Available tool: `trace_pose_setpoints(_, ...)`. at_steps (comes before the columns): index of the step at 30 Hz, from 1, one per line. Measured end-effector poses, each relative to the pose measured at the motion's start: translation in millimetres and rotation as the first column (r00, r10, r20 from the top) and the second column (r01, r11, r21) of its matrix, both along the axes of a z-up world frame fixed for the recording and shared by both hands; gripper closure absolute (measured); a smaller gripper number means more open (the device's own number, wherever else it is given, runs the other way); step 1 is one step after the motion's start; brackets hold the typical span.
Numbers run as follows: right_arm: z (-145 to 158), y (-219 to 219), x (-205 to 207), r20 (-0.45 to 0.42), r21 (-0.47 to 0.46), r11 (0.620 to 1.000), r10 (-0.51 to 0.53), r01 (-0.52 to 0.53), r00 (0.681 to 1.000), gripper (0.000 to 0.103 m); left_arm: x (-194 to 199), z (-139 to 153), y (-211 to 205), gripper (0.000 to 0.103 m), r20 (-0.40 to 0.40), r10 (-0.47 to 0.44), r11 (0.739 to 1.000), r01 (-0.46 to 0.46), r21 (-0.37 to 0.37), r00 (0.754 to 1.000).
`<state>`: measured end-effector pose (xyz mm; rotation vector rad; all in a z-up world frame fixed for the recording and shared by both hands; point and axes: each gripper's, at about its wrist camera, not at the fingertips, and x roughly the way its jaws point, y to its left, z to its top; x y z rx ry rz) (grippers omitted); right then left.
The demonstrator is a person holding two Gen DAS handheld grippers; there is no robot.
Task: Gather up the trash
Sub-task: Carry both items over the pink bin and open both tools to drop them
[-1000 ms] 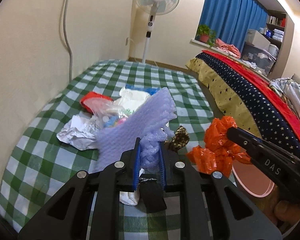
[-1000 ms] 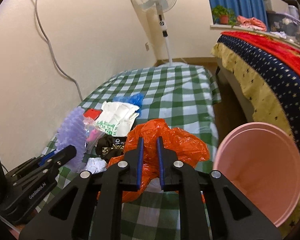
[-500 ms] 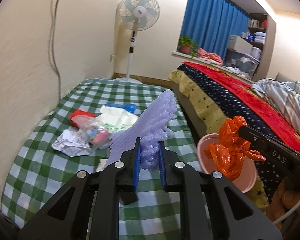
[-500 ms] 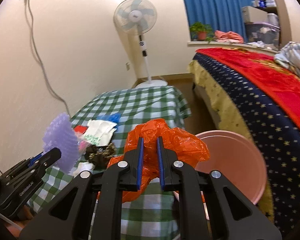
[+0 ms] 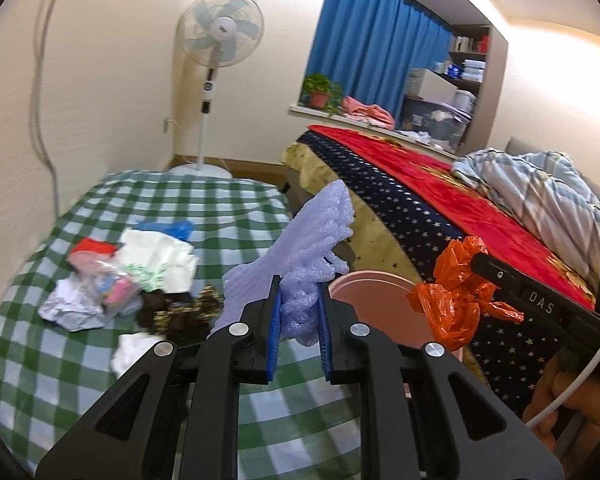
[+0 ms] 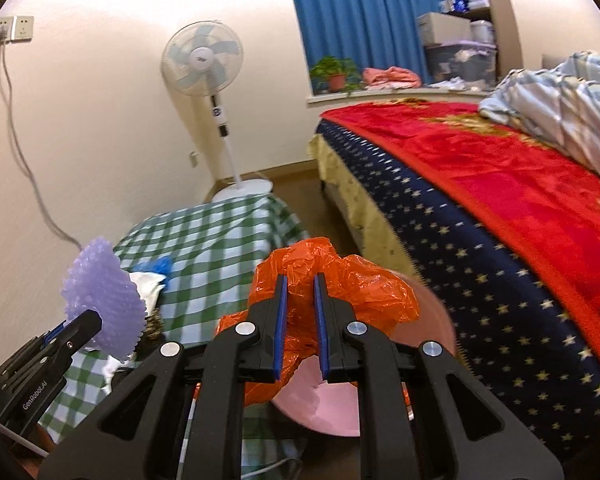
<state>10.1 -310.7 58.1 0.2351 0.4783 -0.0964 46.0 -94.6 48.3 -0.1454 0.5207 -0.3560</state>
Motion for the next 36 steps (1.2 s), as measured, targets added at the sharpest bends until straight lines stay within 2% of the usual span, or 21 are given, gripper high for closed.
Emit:
trace_pose_setpoints(2, 0, -6, -2, 0.007, -0.025, 0.999, -0.032, 0.032, 0.999, 0.09, 5, -2, -7, 0.087, 0.0, -0.02, 1.0, 0.02, -0.007, 1.0)
trace_pose_setpoints(11, -13, -26, 14, -0.014, -0.001, 0.995, -0.101, 0.101, 0.995, 0.09, 26, -4, -36, 0.087, 0.04, -0.131, 0.99, 0.133, -0.047, 0.991)
trace_pose_setpoints(17, -23, -31, 22, -0.031, 0.005, 0.992, -0.128, 0.129, 0.991, 0.089, 43, -13, -43, 0.087, 0.035, -0.216, 0.967, 0.219, -0.127, 0.976)
trace_pose_setpoints(33, -42, -44, 33, -0.074, 0.016, 0.982, -0.187, 0.189, 0.98, 0.089, 68, -43, -61, 0.087, -0.035, -0.32, 0.912, 0.298, -0.282, 0.947)
trace_pose_setpoints(34, -42, -45, 33, -0.077, 0.016, 0.981, -0.191, 0.193, 0.979, 0.085, 69, -45, -62, 0.086, -0.041, -0.332, 0.905, 0.306, -0.296, 0.942)
trace_pose_setpoints(36, -43, -48, 33, -0.084, 0.022, 0.977, -0.211, 0.214, 0.974, 0.082, 74, -50, -63, 0.077, -0.073, -0.342, 0.896, 0.302, -0.325, 0.937)
